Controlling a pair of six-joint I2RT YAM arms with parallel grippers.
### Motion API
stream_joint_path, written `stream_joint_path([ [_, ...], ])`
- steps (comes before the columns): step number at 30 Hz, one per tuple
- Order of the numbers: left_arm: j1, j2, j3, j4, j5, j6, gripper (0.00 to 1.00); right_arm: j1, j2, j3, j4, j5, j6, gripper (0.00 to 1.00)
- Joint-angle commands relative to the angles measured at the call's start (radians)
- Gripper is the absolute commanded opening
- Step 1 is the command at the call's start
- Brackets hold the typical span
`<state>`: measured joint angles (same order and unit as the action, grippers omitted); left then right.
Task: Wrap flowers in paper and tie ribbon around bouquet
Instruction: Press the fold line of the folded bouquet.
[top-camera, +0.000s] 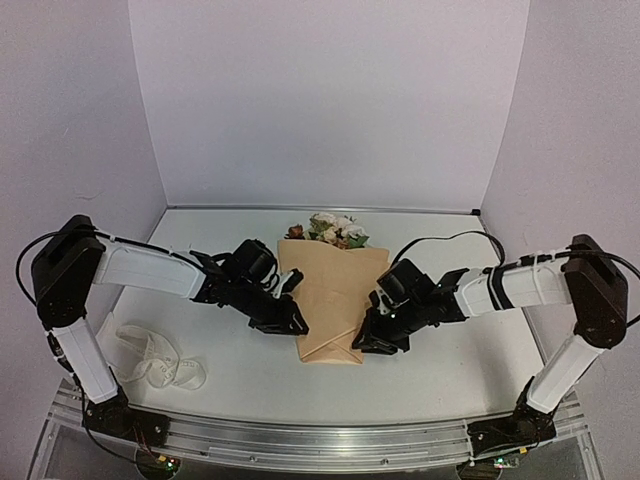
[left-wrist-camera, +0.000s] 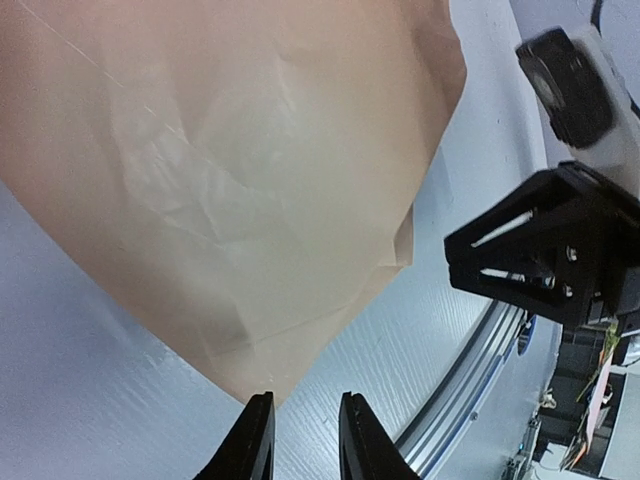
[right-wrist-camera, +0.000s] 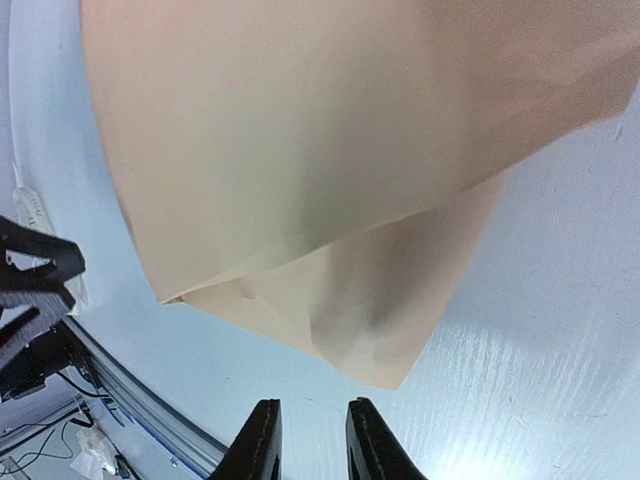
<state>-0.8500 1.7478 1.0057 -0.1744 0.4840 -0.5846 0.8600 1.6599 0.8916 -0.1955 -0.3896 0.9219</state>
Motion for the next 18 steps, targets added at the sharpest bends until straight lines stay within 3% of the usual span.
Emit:
stream_joint_path([
  [1,0.057,-0.027,0.024,0.018,-0.026,-0.01,0.24,0.005,-0.069,0.023,-0.058,0.016,-0.047,0.27],
  [5,0.092,-0.024,0.02,0.022,-0.038,-0.021,0.21,0.006,-0.072,0.059,-0.094,0.014,-0.076,0.29],
  [9,0.142,-0.111,-0.046,-0.026,-0.189,-0.11,0.24,0.005,-0.091,0.062,-0.101,0.016,-0.101,0.32],
  [13,0.15,-0.28,-0.127,-0.208,-0.434,-0.239,0.37,0.008,-0.115,0.06,-0.144,0.042,-0.141,0.36],
  [18,0.155,-0.506,-0.232,-0.5,-0.703,-0.525,0.5,0.008,-0.129,0.056,-0.163,0.054,-0.162,0.41],
])
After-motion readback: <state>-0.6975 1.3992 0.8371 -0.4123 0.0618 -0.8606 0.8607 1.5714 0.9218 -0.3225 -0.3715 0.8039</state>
